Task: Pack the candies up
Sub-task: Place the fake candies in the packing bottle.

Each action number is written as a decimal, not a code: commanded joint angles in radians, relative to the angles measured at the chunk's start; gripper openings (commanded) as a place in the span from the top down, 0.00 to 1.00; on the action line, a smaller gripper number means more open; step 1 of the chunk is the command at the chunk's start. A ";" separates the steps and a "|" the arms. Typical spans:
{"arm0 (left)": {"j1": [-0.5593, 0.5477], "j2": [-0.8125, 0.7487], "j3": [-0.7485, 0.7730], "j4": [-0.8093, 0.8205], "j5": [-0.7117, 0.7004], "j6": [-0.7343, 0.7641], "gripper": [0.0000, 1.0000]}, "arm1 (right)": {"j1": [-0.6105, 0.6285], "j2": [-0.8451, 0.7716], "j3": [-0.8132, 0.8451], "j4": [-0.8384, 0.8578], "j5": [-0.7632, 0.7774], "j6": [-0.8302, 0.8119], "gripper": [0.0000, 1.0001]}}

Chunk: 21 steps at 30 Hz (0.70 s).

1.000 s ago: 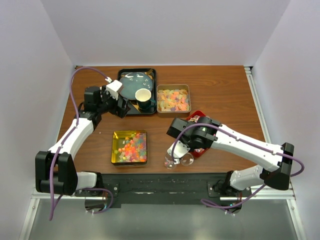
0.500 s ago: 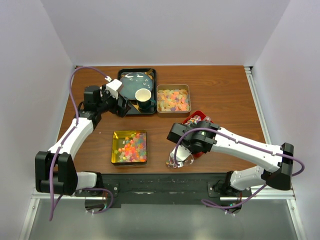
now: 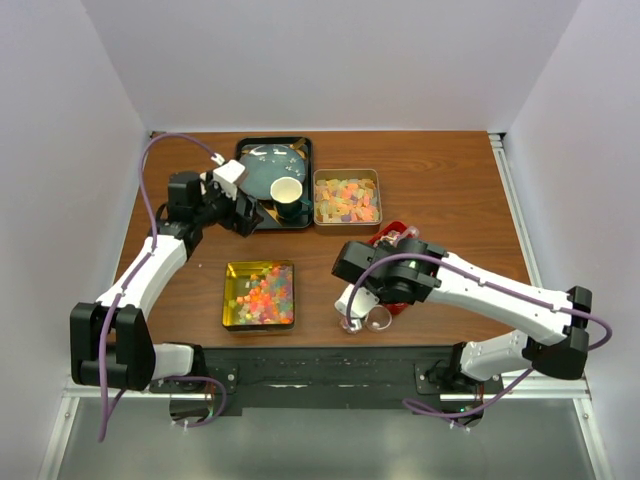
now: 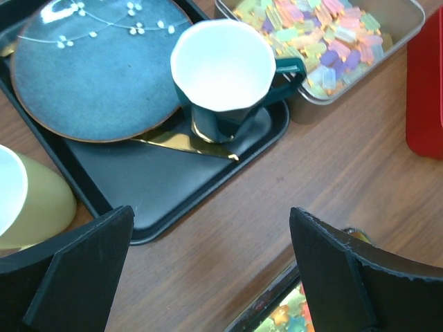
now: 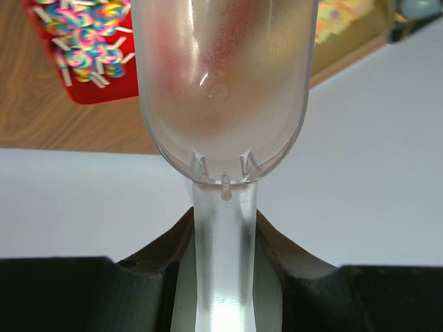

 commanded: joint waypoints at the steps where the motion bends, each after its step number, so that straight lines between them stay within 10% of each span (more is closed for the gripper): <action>1: -0.003 -0.025 -0.017 -0.079 0.059 0.078 0.02 | 0.001 -0.019 0.143 -0.248 -0.015 -0.002 1.00; 13: -0.170 -0.060 -0.149 -0.212 0.199 0.250 0.11 | -0.376 0.096 0.235 -0.035 -0.304 0.316 1.00; 21: -0.203 -0.007 0.054 -0.078 0.435 0.125 0.19 | -0.442 0.139 0.171 0.078 -0.362 0.387 1.00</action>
